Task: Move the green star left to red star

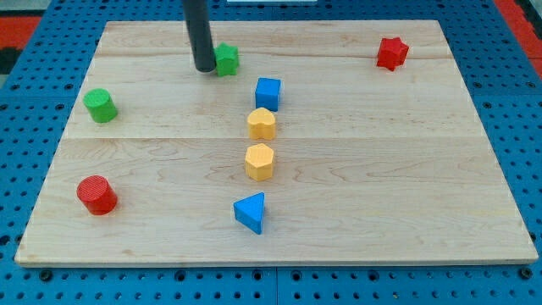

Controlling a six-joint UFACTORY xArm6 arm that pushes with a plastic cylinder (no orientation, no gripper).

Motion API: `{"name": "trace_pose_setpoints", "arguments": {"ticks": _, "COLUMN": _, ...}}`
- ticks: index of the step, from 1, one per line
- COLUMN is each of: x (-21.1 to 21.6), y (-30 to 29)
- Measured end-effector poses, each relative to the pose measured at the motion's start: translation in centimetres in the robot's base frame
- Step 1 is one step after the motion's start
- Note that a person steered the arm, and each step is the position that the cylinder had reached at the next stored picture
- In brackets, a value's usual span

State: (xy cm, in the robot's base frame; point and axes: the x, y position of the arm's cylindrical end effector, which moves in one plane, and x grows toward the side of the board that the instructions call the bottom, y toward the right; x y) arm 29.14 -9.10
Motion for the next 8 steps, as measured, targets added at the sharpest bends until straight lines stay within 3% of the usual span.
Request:
{"name": "trace_pose_setpoints", "arguments": {"ticks": 2, "x": -3.2, "y": 1.8}}
{"name": "trace_pose_setpoints", "arguments": {"ticks": 4, "x": -3.2, "y": 8.4}}
{"name": "trace_pose_setpoints", "arguments": {"ticks": 8, "x": -3.9, "y": 11.0}}
